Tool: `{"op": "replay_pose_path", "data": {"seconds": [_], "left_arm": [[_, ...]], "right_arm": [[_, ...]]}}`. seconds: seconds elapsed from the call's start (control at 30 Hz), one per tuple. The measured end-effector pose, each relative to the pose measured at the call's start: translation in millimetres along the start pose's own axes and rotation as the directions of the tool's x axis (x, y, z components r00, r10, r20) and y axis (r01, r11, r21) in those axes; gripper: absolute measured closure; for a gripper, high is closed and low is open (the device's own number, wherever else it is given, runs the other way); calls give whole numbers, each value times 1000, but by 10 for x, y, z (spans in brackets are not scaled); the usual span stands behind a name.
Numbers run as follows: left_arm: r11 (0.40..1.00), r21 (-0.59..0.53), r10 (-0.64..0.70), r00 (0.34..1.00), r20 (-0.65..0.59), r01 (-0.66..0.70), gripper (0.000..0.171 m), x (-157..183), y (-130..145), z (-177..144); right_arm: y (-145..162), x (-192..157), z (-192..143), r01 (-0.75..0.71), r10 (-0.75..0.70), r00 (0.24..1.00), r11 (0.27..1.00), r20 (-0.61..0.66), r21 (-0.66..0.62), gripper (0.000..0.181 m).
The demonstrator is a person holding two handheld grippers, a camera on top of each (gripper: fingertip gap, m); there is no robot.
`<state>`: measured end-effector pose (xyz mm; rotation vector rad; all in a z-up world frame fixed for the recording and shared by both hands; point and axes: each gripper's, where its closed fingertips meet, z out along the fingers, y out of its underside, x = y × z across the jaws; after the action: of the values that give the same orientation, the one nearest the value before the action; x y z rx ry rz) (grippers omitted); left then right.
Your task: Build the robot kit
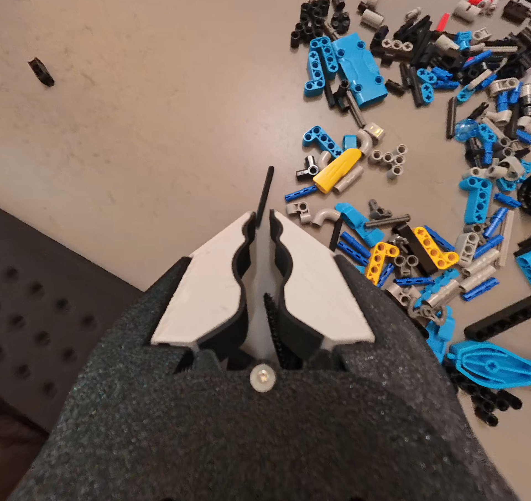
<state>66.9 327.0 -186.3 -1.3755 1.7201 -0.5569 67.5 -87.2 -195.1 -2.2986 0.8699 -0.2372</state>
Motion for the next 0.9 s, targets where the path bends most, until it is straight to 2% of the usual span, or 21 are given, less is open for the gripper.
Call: {"op": "replay_pose_path", "data": {"seconds": [0.13,0.27,0.3,0.37,0.5,0.57,0.63,0.67,0.7,0.73,0.77,0.83,0.9], "left_arm": [[1000,1,6,1000,2,-6,138,5,0,0],[1000,0,5,1000,5,-5,138,1,-2,2],[1000,6,5,1000,5,-5,138,2,-10,-4],[1000,23,-1,1000,-9,2,139,30,-45,-31],[996,66,-58,993,-104,65,138,231,-288,-195],[990,99,-76,980,-183,96,138,412,-476,-307],[979,110,-126,928,-350,174,138,746,-665,-432],[966,110,-161,876,-454,235,138,951,-774,-512],[946,102,-198,797,-571,308,138,1175,-893,-610],[917,77,-232,683,-693,390,138,1401,-1017,-730],[884,29,-260,541,-800,467,138,1601,-1134,-860],[807,-95,-297,261,-919,583,138,1835,-1333,-1075],[749,-172,-280,71,-957,640,144,1904,-1461,-1228]], "right_arm": [[-59,-80,71,-33,33,999,999,15,5,165],[-37,-29,206,-12,10,999,999,-49,-38,166],[-61,-26,208,-11,10,999,1000,-44,-27,173],[-60,-34,221,7,-8,1000,999,-20,-42,176],[-131,-41,231,64,-65,998,996,-18,-55,177],[-262,-167,223,81,-81,996,997,24,4,177],[-497,-357,180,53,-65,993,991,97,121,177],[-632,-466,155,10,-37,988,983,151,181,177],[-776,-590,125,-50,-4,976,969,218,244,177],[-931,-734,78,-126,28,952,943,306,307,177],[-1091,-892,7,-220,54,907,907,418,360,177],[-1368,-1165,-168,-436,94,753,813,651,387,177],[-1535,-1334,-283,-601,113,573,732,812,322,178]]}}
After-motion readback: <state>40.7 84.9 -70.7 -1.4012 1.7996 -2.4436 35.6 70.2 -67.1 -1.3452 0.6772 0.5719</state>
